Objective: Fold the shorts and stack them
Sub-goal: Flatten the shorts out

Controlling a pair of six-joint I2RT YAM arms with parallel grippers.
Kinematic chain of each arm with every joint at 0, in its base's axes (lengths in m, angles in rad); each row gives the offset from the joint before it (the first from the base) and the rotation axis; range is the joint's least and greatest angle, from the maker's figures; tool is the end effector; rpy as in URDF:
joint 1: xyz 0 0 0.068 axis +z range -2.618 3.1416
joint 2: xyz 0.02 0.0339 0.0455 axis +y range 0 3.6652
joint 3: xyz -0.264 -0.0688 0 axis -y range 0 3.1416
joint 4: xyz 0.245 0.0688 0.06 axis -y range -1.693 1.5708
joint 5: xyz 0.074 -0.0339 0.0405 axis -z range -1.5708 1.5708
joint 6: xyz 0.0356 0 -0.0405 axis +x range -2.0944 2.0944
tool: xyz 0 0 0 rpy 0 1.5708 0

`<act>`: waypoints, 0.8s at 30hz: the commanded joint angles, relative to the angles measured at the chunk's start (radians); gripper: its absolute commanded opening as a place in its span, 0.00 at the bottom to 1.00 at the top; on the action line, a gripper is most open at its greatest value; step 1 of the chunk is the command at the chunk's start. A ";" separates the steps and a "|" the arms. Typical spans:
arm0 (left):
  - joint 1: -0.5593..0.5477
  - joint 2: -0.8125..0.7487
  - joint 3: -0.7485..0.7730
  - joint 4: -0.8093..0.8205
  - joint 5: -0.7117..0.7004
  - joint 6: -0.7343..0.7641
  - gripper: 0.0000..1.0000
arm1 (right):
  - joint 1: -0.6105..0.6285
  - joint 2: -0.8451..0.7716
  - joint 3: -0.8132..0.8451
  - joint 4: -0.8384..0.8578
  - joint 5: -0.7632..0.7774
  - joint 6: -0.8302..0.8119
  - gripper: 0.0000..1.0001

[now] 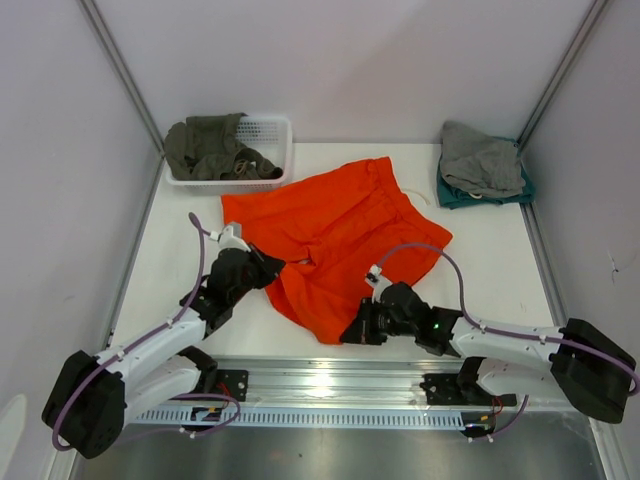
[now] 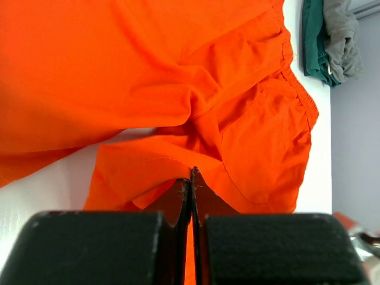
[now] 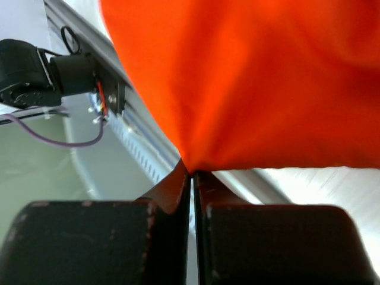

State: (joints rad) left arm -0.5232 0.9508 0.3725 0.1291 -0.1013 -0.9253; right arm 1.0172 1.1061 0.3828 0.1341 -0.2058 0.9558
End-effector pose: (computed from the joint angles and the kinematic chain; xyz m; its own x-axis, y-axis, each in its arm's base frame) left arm 0.1778 -0.0984 0.1972 -0.5603 -0.5942 -0.5770 -0.0489 0.7191 -0.6931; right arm 0.1071 0.1872 0.1718 -0.9216 0.0296 -0.3869 -0.2933 0.5996 0.7446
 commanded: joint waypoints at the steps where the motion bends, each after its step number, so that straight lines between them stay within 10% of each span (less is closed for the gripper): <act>1: 0.009 -0.010 0.003 0.030 -0.001 0.029 0.00 | -0.012 -0.026 -0.030 -0.012 -0.188 0.184 0.00; 7: 0.009 -0.053 0.002 -0.016 -0.057 0.068 0.00 | -0.086 -0.118 0.022 -0.115 -0.270 0.224 0.00; 11: 0.009 -0.072 0.008 -0.043 -0.057 0.089 0.00 | -0.075 -0.123 0.111 -0.379 -0.163 0.083 0.83; 12: 0.011 -0.078 -0.004 -0.054 -0.055 0.091 0.01 | -0.071 -0.130 0.131 -0.484 -0.126 0.052 0.87; 17: 0.009 -0.174 -0.020 -0.126 -0.061 0.109 0.20 | -0.100 -0.187 0.211 -0.614 -0.017 -0.051 0.86; 24: 0.011 -0.390 -0.027 -0.385 -0.087 0.118 0.86 | -0.320 -0.103 0.291 -0.642 0.016 -0.222 0.79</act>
State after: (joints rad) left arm -0.5205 0.6430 0.3550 -0.1211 -0.1623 -0.8204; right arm 0.7906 0.9710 0.6407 -0.4599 -0.2314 0.8486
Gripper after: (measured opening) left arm 0.818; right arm 0.800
